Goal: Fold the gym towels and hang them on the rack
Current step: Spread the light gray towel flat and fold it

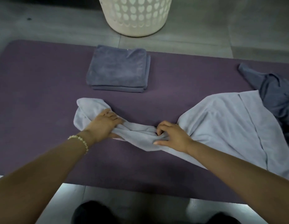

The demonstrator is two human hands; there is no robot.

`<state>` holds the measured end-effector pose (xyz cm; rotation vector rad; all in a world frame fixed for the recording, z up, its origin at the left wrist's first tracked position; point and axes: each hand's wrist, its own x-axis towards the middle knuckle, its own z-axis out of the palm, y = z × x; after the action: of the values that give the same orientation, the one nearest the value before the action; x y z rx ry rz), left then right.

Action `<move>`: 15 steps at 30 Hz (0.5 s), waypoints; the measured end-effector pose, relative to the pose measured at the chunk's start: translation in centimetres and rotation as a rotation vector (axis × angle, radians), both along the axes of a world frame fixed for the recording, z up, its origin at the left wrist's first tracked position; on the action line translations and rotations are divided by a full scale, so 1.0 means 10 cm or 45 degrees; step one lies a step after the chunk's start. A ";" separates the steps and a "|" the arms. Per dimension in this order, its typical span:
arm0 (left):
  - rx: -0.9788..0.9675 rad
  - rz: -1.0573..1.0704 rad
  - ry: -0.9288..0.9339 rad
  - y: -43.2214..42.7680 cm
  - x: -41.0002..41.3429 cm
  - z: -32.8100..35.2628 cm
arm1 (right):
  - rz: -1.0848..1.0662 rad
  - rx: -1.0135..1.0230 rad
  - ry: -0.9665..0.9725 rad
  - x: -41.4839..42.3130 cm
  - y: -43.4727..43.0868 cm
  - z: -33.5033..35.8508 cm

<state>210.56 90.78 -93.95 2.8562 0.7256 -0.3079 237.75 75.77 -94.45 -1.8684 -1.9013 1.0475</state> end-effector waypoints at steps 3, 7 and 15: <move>-0.204 0.055 0.138 0.05 0.01 0.22 | -0.090 -0.073 0.122 -0.02 0.10 0.03; -0.663 0.488 0.177 0.04 -0.10 0.45 | -0.305 -0.050 0.443 -0.04 0.31 0.23; -0.982 0.986 -0.114 0.20 -0.58 0.96 | -0.377 -0.207 0.412 -0.17 0.77 0.45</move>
<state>204.78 92.75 -84.38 1.7136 1.2697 -0.2543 236.02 83.48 -89.92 -1.8547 -1.3503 1.3362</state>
